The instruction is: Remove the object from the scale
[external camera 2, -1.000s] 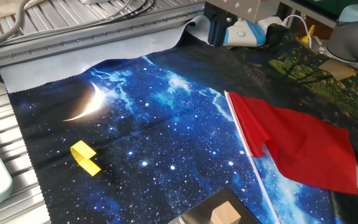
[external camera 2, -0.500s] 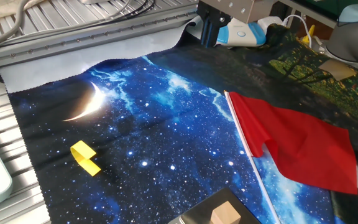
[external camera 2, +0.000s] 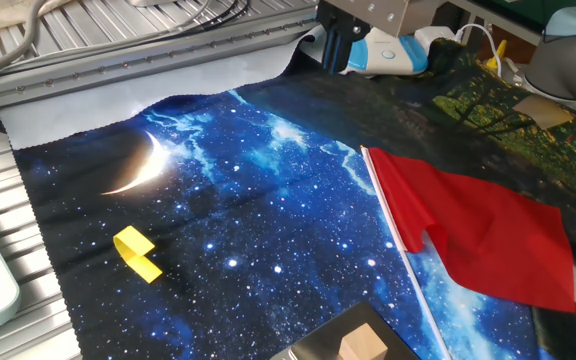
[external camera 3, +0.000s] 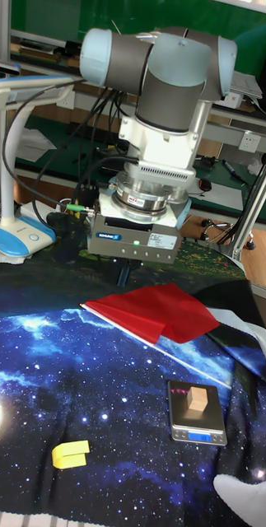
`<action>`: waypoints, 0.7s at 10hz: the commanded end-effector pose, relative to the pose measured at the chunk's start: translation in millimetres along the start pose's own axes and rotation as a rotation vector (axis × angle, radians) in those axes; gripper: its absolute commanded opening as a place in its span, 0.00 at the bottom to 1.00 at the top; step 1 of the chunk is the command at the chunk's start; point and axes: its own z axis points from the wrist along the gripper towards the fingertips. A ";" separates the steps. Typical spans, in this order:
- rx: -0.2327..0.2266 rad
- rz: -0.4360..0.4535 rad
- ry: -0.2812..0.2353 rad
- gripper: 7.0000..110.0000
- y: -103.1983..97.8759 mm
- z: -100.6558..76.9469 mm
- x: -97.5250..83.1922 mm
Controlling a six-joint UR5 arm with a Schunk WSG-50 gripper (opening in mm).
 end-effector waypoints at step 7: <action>-0.062 -0.066 0.074 0.00 74.2 2.2 -106.1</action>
